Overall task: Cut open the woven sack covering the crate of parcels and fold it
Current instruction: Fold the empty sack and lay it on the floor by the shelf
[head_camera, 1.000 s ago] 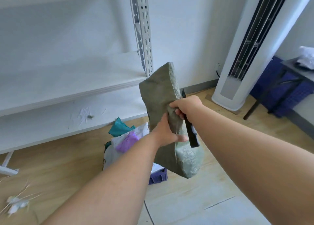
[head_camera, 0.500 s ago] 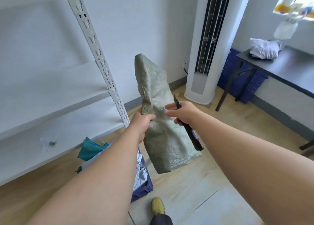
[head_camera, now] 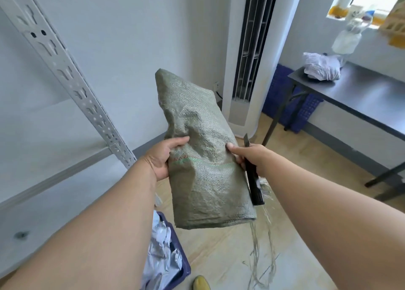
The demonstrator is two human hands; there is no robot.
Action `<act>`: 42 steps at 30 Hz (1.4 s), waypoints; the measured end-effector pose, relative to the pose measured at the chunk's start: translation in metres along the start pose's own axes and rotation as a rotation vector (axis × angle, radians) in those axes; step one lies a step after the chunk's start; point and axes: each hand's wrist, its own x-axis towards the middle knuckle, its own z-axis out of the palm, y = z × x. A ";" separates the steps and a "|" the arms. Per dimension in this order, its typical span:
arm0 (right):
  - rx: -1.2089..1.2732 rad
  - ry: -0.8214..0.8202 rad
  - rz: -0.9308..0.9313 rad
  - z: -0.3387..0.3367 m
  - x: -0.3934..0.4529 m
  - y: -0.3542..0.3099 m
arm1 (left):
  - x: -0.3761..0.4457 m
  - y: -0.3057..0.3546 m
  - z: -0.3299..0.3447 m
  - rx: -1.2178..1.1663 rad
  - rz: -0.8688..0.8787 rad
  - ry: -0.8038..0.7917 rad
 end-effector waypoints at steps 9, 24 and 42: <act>0.231 -0.312 0.207 0.024 0.050 -0.016 | 0.048 0.030 -0.004 -0.108 0.074 -0.077; 0.226 -0.247 -0.036 0.020 0.131 -0.094 | 0.102 0.041 -0.055 0.400 0.010 0.756; -0.175 -0.533 -0.205 0.020 0.163 -0.155 | 0.163 0.036 0.052 -1.001 0.362 0.837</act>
